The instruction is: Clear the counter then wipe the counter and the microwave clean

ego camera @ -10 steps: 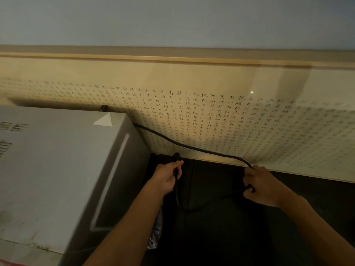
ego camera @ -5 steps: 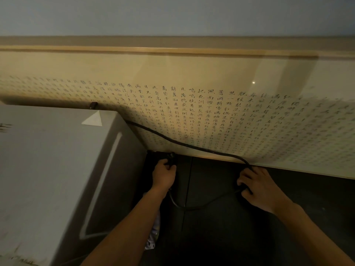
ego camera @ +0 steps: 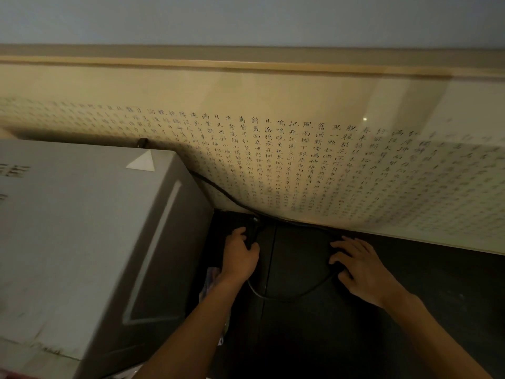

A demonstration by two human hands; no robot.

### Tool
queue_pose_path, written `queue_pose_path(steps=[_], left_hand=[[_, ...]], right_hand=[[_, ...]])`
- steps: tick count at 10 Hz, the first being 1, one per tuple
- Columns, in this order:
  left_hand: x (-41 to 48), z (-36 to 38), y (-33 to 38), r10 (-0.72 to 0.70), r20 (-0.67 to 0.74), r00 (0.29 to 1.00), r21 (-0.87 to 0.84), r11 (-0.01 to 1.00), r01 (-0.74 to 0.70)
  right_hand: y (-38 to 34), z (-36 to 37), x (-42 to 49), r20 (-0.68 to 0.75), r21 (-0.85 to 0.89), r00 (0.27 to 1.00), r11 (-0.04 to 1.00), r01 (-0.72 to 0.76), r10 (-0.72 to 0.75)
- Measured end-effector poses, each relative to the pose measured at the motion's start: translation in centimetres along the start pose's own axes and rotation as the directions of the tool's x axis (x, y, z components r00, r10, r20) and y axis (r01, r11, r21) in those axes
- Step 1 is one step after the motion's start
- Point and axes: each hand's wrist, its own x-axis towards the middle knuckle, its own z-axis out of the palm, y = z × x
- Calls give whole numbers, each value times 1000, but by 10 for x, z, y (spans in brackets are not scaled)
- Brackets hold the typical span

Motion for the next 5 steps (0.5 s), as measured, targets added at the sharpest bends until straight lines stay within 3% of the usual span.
queue_pose_path(steps=[3, 5], left_hand=[[-4, -7, -5, 66, -7, 998, 54, 996, -66], [-13, -11, -8, 221, -16, 975, 138, 966, -217]], right_hand=[[-4, -3, -3, -11, 23, 1000, 1000, 3, -3], [-5, -3, -7, -63, 58, 998, 998, 4, -1]])
